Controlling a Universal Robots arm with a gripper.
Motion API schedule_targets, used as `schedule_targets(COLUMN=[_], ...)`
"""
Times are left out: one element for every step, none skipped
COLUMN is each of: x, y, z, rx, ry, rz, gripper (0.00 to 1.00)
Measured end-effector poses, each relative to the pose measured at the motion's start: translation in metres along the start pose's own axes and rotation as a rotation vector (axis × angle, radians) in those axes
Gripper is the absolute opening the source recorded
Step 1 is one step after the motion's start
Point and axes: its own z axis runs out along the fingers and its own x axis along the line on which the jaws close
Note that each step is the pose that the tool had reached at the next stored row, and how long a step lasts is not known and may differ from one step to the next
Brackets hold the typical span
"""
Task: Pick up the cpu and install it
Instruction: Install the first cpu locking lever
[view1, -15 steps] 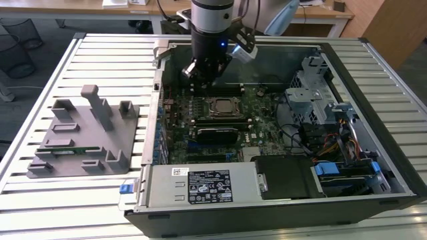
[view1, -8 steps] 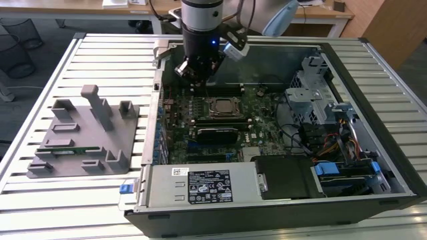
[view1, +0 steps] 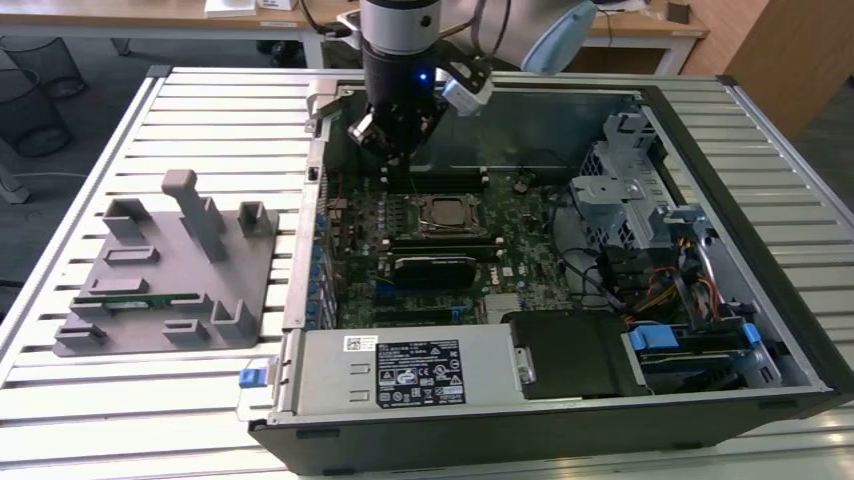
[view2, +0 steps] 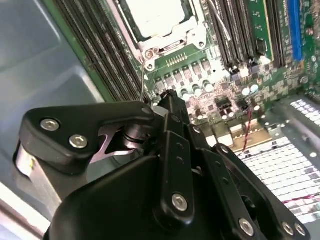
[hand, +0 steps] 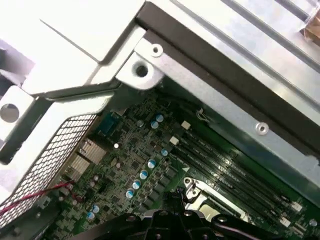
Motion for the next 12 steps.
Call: schedule_targets(x=[0.0, 0.0, 0.0, 0.0, 0.0, 0.0, 0.0, 0.0, 0.0, 0.0, 0.0, 0.0], y=[0.0, 0.0, 0.0, 0.0, 0.0, 0.0, 0.0, 0.0, 0.0, 0.0001, 0.0001, 0.0002], z=[0.0003, 0.0006, 0.0008, 0.0012, 0.0014, 0.0016, 0.0018, 0.002, 0.0021, 0.0022, 0.0023, 0.0024], rx=[0.0001, 0.0001, 0.0001, 0.0001, 0.0002, 0.0002, 0.0003, 0.0004, 0.0005, 0.0005, 0.0007, 0.0009], ry=[0.0001, 0.0002, 0.0002, 0.0002, 0.0003, 0.0005, 0.0005, 0.0006, 0.0005, 0.0004, 0.0002, 0.0], rz=[0.018, 0.038, 0.054, 0.074, 0.092, 0.11, 0.127, 0.144, 0.161, 0.178, 0.196, 0.21], gripper=[0.11, 0.11, 0.11, 0.11, 0.11, 0.11, 0.11, 0.11, 0.11, 0.11, 0.11, 0.11])
